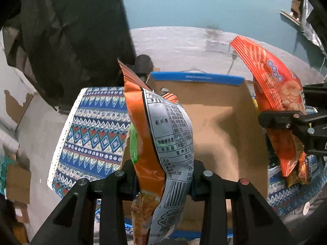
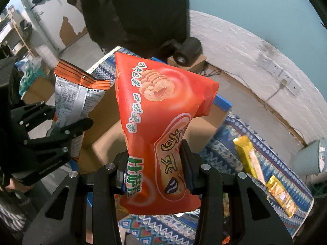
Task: Organize snacks
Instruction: 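Lift both held bags and carry them over the cardboard box, then open both grippers to drop the bags into the box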
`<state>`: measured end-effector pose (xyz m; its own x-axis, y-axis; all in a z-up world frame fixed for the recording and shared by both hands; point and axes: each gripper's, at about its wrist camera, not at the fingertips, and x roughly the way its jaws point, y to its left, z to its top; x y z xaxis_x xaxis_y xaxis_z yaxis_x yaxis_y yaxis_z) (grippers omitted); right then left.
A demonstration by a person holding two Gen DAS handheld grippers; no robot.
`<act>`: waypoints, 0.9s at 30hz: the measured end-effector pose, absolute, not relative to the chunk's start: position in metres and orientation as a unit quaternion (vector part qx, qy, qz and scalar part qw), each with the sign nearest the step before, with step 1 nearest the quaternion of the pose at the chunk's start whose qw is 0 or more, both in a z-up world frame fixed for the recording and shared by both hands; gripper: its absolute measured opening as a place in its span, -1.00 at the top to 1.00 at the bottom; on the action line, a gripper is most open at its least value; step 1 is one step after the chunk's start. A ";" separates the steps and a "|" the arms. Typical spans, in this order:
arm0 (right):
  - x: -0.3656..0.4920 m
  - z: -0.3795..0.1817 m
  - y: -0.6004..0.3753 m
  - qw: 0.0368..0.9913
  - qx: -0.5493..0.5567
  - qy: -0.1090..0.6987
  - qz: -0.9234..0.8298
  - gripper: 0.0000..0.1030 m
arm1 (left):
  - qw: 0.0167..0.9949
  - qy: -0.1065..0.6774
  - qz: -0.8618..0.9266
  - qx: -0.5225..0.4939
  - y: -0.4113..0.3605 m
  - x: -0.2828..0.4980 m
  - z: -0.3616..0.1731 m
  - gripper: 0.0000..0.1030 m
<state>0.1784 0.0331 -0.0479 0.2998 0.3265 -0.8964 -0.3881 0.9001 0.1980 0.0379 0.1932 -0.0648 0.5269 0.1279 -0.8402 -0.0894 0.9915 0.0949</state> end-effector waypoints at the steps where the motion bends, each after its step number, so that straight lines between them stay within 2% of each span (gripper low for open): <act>1: 0.180 -0.050 0.037 0.804 -0.028 0.550 0.224 0.23 | 0.871 0.486 0.064 0.016 0.196 0.038 -0.067 0.29; 8: 0.188 -0.064 0.052 0.792 -0.028 0.563 0.235 0.21 | 0.863 0.500 0.073 -0.001 0.211 0.039 -0.079 0.28; 12: 0.190 -0.066 0.056 0.788 -0.020 0.566 0.240 0.12 | 0.860 0.505 0.074 0.000 0.213 0.040 -0.083 0.24; 13: 0.191 -0.066 0.056 0.788 -0.017 0.566 0.239 0.03 | 0.859 0.507 0.074 0.003 0.212 0.040 -0.084 0.23; 16: 0.191 -0.066 0.055 0.793 -0.015 0.564 0.231 -0.24 | 0.857 0.509 0.080 0.014 0.209 0.041 -0.085 -0.03; 18: 0.189 -0.065 0.052 0.794 -0.014 0.563 0.229 -0.26 | 0.860 0.504 0.083 0.021 0.207 0.040 -0.082 -0.30; 19: 0.188 -0.065 0.050 0.795 -0.014 0.563 0.228 -0.27 | 0.861 0.500 0.084 0.024 0.206 0.040 -0.080 -0.36; 27: 0.174 -0.062 0.015 0.799 -0.008 0.562 0.213 -0.40 | 0.870 0.489 0.055 0.015 0.186 0.043 -0.068 -0.40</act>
